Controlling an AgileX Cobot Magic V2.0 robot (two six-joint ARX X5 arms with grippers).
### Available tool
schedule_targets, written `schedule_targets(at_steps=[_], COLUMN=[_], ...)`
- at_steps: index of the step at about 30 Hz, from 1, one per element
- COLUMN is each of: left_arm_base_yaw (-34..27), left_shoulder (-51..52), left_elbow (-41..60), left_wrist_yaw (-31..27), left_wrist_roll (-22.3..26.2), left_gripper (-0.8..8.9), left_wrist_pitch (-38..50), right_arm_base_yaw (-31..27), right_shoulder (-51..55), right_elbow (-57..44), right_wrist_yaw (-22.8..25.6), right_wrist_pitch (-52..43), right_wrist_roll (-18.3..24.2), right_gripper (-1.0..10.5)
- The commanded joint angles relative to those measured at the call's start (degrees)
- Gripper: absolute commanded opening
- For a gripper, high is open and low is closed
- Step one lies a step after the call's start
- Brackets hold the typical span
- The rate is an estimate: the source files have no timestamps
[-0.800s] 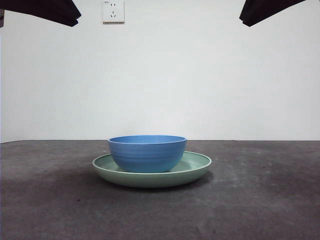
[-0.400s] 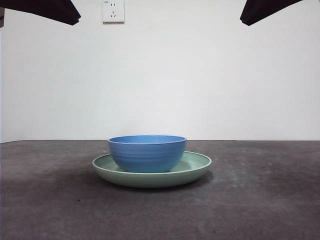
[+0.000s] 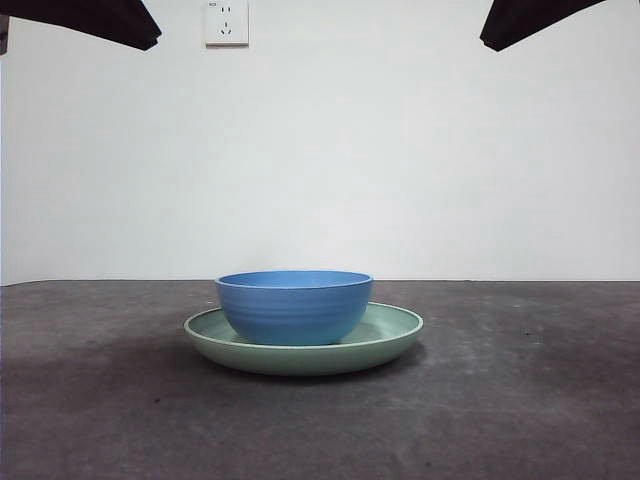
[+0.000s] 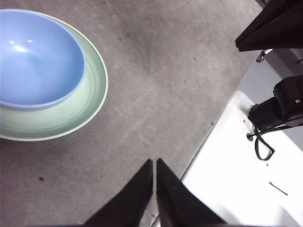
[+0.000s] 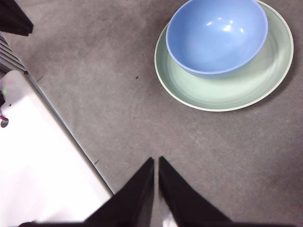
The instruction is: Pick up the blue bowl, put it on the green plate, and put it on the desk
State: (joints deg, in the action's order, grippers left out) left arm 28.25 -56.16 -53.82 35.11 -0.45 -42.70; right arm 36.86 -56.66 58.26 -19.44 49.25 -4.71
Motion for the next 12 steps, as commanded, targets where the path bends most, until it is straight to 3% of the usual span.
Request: schedule_targets(at_steps=[1, 6, 12], left_arm_base_yaw=[-0.3, -3.5, -14.1], left_shoulder=[2.1, 8.0, 17.9], left_elbow=[-0.5, -0.5, 0.2], left_wrist_yaw=[0.4, -1.2, -10.3], left_wrist_roll=[1.1, 7.6, 8.3], left_gripper=[0.10, 0.10, 0.10], left_wrist_pitch=[1.1, 6.3, 19.9], right_arm_base_yaw=[0.5, 0.5, 0.5], right_shoulder=[-0.5, -0.5, -0.5], right_elbow=[0.6, 0.6, 0.6], right_wrist_yaw=[0.0, 0.0, 0.0], right_wrist_pitch=[-0.4, -0.4, -0.4], right_wrist_roll=[0.5, 0.5, 0.5], right_gripper=[0.1, 0.1, 0.1])
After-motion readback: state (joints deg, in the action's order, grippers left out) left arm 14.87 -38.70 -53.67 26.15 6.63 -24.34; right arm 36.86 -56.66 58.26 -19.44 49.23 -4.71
